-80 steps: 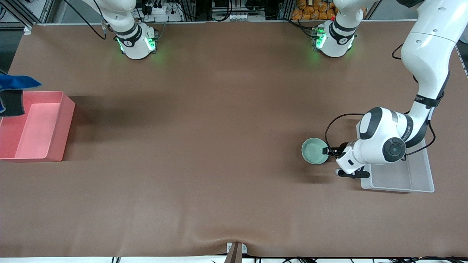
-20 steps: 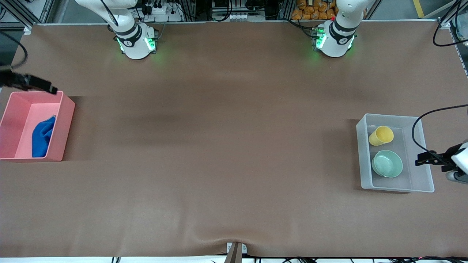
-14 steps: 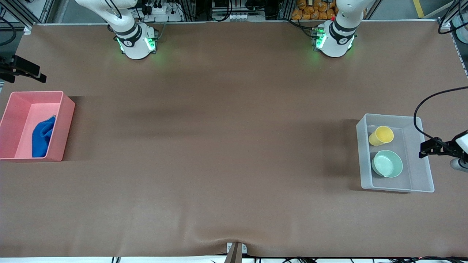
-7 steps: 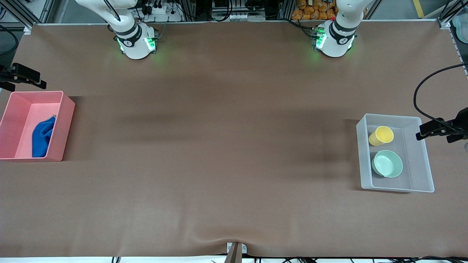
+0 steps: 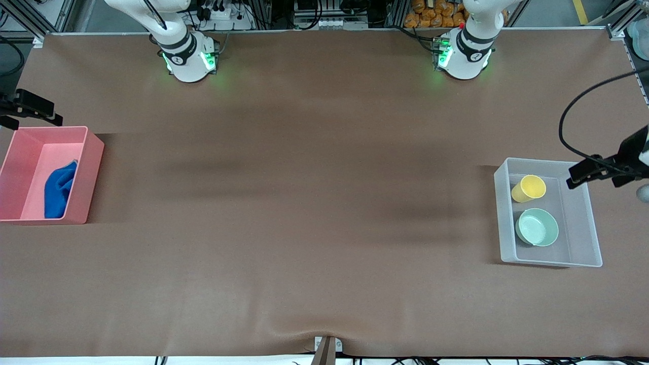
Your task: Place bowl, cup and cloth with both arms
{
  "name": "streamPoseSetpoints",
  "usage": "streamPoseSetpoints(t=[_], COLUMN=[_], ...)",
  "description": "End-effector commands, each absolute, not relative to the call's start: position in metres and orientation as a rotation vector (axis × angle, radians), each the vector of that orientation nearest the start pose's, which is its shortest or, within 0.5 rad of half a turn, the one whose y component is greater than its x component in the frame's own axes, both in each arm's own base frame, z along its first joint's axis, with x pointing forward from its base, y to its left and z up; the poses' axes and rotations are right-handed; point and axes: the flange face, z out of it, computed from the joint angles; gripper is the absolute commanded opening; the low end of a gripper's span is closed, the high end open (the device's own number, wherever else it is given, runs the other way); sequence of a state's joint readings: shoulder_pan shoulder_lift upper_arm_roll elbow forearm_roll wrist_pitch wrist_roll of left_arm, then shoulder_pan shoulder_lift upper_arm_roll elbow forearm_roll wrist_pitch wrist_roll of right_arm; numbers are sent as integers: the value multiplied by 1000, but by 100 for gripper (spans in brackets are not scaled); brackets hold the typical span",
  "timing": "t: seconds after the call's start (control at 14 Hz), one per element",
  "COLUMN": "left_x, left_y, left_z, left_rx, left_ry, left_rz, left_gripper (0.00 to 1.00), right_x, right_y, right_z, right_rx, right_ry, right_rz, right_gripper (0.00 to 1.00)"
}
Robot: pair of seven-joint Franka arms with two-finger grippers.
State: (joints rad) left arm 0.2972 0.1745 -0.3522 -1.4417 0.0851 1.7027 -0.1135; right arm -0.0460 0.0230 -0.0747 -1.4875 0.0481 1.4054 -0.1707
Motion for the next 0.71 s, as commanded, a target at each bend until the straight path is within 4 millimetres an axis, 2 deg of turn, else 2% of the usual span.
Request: streamPoseSetpoints(t=[0.0,0.14,0.21,0.29,0.64], left_x=[598,591,586,579,561], left_y=[-25,-39,-32,-38,-38], left_z=[624,626,626,627,639], left_rx=[-3092,-3090,-3087,-3086,-3118], left_ry=[-252,-230,-253,-238,-247], left_rz=[-168,-157,-151,-148,-93], left_gripper=[100,100,100,100,100], right_x=[542,542,543,543,544], right_y=[-62,-62,-62,-62,-60], right_z=[635,634,635,635,636], right_rx=[-3078,-3078,-3077,-3078,-3081], right_ry=[-99,-99,-99,-99,-104], right_rz=[139,141,136,137,118], right_gripper=[100,100,100,100,100])
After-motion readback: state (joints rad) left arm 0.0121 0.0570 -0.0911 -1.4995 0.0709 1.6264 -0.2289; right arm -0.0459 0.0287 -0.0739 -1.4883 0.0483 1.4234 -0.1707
